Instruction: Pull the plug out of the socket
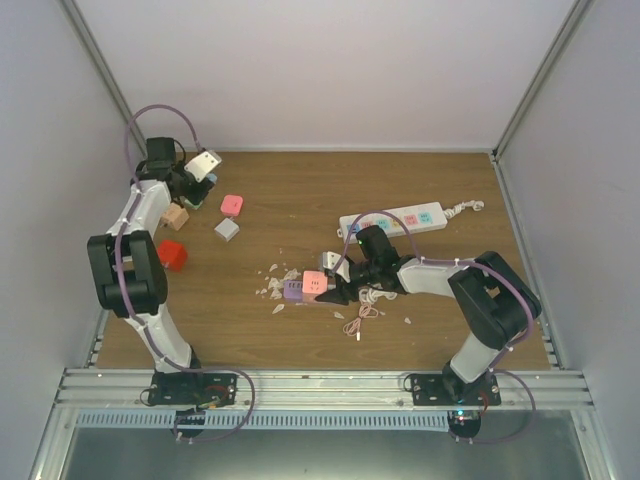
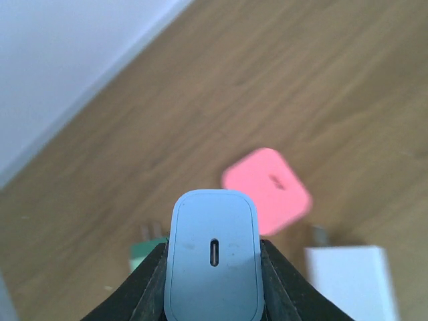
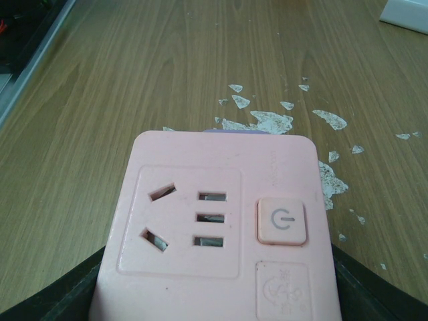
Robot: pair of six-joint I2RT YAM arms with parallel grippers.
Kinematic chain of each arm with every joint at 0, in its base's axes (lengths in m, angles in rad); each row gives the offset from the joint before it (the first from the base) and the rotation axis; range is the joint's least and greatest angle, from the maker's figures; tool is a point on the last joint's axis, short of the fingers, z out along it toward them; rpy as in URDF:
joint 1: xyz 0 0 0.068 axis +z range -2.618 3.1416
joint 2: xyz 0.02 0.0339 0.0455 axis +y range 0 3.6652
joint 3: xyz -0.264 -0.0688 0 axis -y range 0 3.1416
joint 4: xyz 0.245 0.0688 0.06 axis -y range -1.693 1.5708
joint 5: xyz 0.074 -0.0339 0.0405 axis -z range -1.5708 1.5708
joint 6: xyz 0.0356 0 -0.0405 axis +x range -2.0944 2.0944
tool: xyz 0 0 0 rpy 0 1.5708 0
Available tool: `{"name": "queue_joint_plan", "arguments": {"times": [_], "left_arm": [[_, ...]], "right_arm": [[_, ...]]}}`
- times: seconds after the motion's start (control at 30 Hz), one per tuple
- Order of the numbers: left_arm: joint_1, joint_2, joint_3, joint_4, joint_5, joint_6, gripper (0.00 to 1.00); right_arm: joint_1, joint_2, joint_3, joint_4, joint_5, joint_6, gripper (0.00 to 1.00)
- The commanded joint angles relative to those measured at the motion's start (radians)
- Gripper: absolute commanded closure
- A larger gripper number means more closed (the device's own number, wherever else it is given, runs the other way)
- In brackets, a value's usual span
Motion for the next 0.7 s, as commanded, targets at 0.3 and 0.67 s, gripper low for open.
{"name": "queue_joint_plan", "arguments": {"times": [0.3, 0.67], "left_arm": [[-0.1, 0.284, 0.22, 0.284, -0.556, 0.224, 0.77], [-0.172, 0.493, 0.339, 0.338, -0.689, 0.307, 0.74]], "right_arm": [[-0.02, -0.014, 0.018, -0.018, 0.019, -0.008, 0.51], [-0.024, -0.009, 0.025, -0.026, 0.024, -0.008, 0.51]]}}
